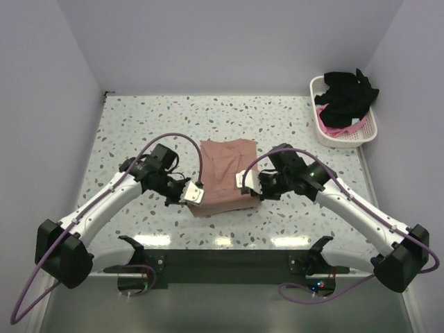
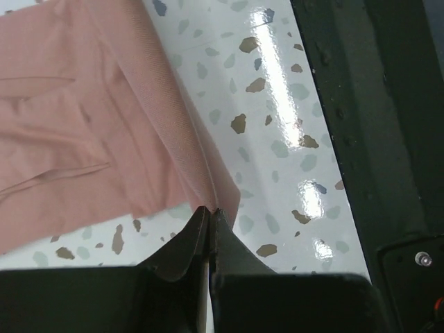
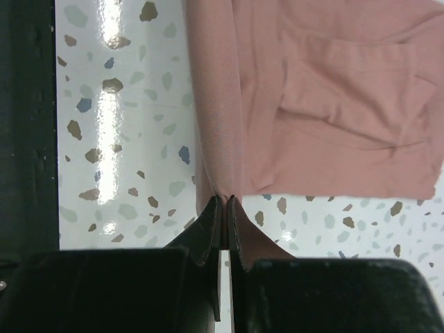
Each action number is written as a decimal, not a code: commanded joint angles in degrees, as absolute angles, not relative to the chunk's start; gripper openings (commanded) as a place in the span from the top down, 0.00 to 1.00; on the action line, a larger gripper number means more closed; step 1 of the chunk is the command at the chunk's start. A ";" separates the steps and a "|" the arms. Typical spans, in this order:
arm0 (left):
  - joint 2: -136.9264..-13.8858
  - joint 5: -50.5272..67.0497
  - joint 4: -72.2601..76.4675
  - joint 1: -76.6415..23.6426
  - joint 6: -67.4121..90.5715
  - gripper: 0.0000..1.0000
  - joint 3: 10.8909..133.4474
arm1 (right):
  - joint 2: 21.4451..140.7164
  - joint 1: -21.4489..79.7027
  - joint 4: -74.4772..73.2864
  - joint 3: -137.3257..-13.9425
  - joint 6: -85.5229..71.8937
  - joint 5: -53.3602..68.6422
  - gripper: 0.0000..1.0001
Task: Fold and stack the t-shirts
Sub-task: Fold the tshirt
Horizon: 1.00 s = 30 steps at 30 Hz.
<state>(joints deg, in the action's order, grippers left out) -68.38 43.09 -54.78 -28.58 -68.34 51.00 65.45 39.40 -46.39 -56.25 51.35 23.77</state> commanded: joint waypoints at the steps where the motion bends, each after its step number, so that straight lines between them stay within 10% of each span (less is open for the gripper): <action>1: -69.86 42.81 -61.00 -27.86 -64.08 1.00 59.13 | 67.67 37.27 -50.36 -62.21 49.30 25.04 1.00; 18: -121.80 39.21 -48.86 -16.26 -49.39 1.00 102.64 | 112.81 18.55 -45.97 -92.10 59.68 29.80 1.00; 30: -120.77 41.92 -43.16 -16.78 -49.30 1.00 87.99 | 118.75 20.04 -51.85 -91.34 56.16 31.02 1.00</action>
